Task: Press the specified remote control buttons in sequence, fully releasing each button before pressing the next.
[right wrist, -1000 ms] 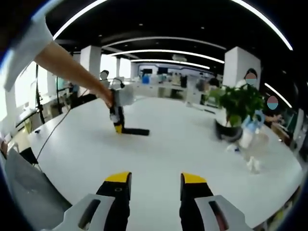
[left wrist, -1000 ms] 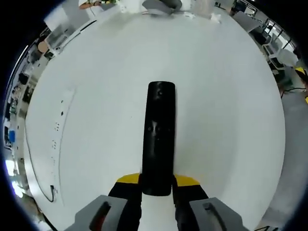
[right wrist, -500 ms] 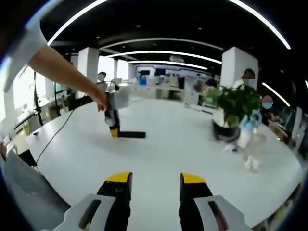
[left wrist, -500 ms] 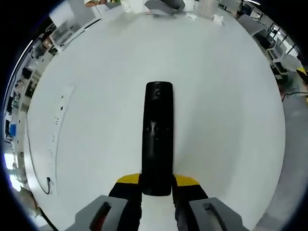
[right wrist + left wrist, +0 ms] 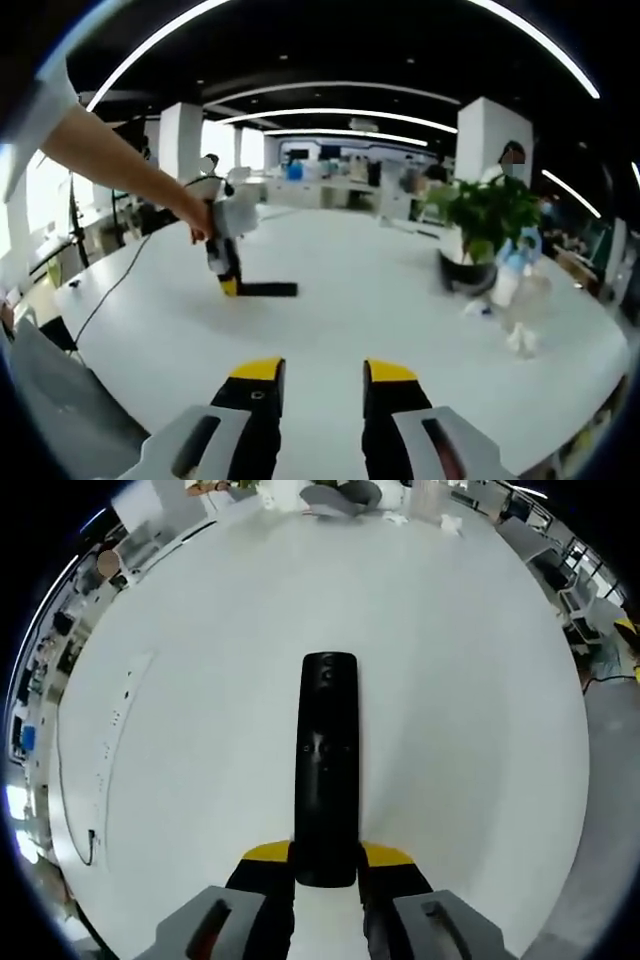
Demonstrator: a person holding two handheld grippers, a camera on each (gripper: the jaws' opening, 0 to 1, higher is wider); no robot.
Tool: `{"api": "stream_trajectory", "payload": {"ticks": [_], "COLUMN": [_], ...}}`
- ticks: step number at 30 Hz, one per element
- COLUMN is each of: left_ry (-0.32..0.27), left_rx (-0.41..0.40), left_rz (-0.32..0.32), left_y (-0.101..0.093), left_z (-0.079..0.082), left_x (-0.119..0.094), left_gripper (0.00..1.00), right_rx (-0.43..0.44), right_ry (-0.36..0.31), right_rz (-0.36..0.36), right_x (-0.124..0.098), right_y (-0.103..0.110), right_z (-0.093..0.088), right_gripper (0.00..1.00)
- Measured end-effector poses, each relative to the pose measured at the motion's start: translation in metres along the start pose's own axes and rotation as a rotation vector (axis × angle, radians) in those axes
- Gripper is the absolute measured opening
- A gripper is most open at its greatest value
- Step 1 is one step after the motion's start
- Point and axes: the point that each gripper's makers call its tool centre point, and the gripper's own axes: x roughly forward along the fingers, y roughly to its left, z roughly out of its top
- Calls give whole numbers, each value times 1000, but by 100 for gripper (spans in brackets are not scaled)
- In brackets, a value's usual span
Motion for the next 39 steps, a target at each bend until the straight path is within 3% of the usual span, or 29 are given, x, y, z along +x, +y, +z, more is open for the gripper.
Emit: {"api": "stream_trajectory", "payload": {"ticks": [3,16,23,39], "left_ry": [31,60,86,160], "left_rx": [21,75,96,185], "left_rz": [4,-4,-1,-1], "left_y": [-11,-32,-41,-67], "left_z": [-3,-10,-14,-23], "left_x": [0,-2,-2,-4], "left_gripper": [23,23,23,24], "right_rx": [1,-2,52,91], "right_ry": [3,43,108,127], "right_rz": [-8,-7,33,61], "right_x": [-1,-1,0,-2], "right_y": [-2,-3,3,8], "right_z": [0,-7,-15,-17], "right_gripper": [20,0,0,0]}}
